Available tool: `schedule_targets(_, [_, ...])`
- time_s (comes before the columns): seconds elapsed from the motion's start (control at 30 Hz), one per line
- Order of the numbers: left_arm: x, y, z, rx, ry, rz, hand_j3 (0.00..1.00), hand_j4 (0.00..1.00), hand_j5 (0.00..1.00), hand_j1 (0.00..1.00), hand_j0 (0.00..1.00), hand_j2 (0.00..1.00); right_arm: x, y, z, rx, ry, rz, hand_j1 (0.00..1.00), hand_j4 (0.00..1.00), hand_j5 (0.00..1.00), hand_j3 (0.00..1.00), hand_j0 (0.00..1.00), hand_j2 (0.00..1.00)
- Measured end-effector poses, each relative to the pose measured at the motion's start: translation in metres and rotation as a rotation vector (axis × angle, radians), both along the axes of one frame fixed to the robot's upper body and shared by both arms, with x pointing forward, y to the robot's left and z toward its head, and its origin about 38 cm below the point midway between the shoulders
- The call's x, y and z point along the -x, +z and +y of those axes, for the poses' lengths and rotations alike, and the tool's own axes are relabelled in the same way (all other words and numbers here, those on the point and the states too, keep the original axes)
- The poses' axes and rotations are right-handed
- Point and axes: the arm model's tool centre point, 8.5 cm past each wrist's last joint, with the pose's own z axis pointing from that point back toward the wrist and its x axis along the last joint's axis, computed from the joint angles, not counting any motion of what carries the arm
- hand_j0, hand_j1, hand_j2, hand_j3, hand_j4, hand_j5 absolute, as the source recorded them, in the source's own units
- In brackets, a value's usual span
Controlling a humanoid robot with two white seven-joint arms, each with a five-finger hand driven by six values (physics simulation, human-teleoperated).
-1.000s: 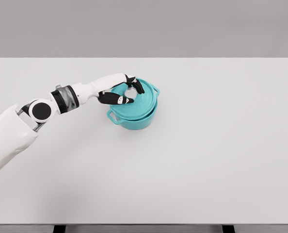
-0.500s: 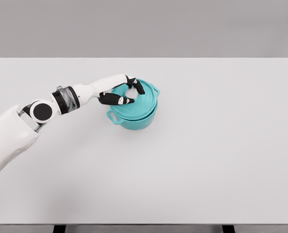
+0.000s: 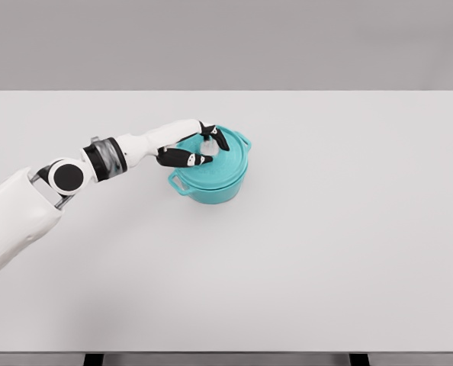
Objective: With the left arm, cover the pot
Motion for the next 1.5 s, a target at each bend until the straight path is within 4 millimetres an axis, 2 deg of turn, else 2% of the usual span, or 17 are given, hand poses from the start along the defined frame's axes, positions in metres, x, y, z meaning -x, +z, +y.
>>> schedule_targets(0.17, [0.0004, -0.001, 0.0004, -0.002, 0.0, 0.002, 0.56, 0.56, 0.56, 0.56, 0.56, 0.56, 0.0, 0.0, 0.0, 0.0, 0.0, 0.0, 1.0, 1.0, 1.0, 1.0, 1.0, 1.0])
schedule_targets(0.27, [0.0001, -0.0006, 0.0004, -0.003, 0.0, 0.0, 0.64, 0.64, 0.64, 0.64, 0.64, 0.64, 0.0, 0.0, 0.0, 0.0, 0.0, 0.0, 1.0, 1.0, 1.0, 1.0, 1.0, 1.0])
schedule_targets(0.4, [0.0, -0.0009, 0.0007, -0.004, 0.0, 0.001, 0.69, 0.69, 0.69, 0.69, 0.69, 0.69, 0.0, 0.0, 0.0, 0.0, 0.0, 0.0, 1.0, 1.0, 1.0, 1.0, 1.0, 1.0])
schedule_targets(1.5, [-0.0026, 0.0032, 0.0015, -0.007, 0.002, -0.007, 0.77, 0.77, 0.77, 0.77, 0.77, 0.77, 0.0, 0.0, 0.0, 0.0, 0.0, 0.0, 1.0, 1.0, 1.0, 1.0, 1.0, 1.0])
